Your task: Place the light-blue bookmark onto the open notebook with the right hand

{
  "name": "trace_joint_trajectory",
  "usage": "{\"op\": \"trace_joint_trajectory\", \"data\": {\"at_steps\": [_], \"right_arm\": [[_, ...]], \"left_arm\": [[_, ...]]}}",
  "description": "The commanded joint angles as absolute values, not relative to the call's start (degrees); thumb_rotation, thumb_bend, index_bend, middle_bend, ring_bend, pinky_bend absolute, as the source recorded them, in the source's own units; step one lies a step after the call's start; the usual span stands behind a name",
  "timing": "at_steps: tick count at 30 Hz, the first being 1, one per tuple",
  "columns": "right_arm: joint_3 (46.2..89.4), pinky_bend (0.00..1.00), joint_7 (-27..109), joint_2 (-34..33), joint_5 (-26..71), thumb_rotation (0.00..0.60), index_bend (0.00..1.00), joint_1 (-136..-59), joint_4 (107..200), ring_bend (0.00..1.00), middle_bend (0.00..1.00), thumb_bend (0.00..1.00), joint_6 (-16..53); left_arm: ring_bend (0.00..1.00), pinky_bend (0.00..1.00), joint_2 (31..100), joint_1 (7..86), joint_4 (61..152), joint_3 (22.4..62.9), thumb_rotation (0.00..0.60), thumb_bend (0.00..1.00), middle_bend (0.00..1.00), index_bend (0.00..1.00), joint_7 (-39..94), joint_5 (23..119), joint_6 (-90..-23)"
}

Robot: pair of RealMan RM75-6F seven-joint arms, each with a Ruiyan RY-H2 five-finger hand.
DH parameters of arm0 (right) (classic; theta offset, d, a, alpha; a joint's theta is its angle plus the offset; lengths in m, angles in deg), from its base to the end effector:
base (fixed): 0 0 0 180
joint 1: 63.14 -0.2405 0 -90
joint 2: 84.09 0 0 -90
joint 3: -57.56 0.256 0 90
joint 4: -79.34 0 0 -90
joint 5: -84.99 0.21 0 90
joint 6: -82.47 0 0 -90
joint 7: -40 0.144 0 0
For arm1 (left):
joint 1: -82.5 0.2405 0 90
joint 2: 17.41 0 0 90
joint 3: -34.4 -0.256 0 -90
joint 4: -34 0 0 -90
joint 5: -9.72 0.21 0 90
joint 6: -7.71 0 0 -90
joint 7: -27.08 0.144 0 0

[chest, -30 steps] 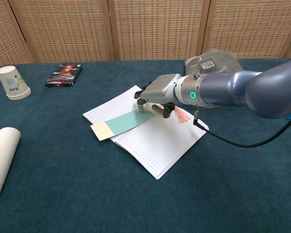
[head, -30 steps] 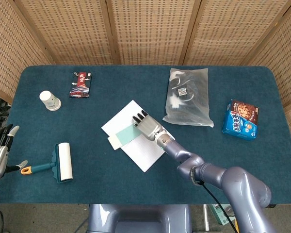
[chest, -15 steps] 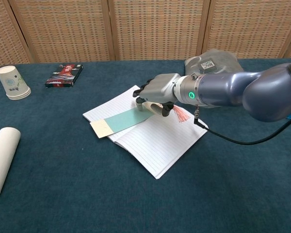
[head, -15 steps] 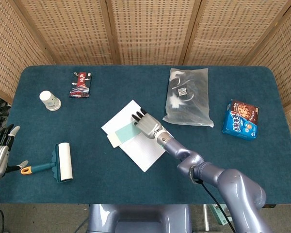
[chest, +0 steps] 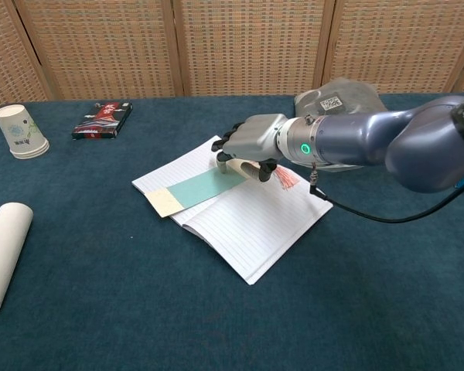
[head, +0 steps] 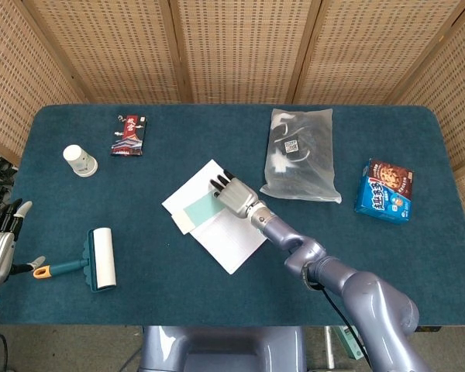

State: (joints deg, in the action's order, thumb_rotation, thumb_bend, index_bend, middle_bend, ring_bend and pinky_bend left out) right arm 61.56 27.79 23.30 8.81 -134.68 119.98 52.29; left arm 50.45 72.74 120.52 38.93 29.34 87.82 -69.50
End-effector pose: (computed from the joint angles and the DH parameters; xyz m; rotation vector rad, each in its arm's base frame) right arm -0.0585 -0.4419 -0.1054 2.3078 -0.2799 0.5616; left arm -0.3318 0.2153 0.1421 -1.3838 -0.9384 -0.7894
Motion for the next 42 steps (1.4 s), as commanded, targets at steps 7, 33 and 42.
{"op": "trace_joint_trajectory", "data": {"at_steps": [7,33,42], "right_arm": [[61.0,0.00,31.1,23.0,5.6,0.600,0.25,-134.2,119.6,0.00,0.00,0.93,51.3],[61.9,0.00,32.0,22.4,3.1,0.600,0.27,-133.4,120.4,0.00,0.00,0.91,50.6],[62.3,0.00,31.8,22.9,3.2,0.600,0.27,-133.3,119.4,0.00,0.00,0.91,51.0]], "left_arm": [[0.00,0.00,50.6,72.5,120.8,38.8,0.600,0.12,0.00,0.00,29.9,87.9,-69.2],[0.00,0.00,50.2,72.8,121.4,38.6,0.600,0.12,0.00,0.00,29.7,88.7,-70.3],[0.00,0.00,50.3,72.7,121.3,38.6,0.600,0.12,0.00,0.00,29.8,88.6,-70.0]]}}
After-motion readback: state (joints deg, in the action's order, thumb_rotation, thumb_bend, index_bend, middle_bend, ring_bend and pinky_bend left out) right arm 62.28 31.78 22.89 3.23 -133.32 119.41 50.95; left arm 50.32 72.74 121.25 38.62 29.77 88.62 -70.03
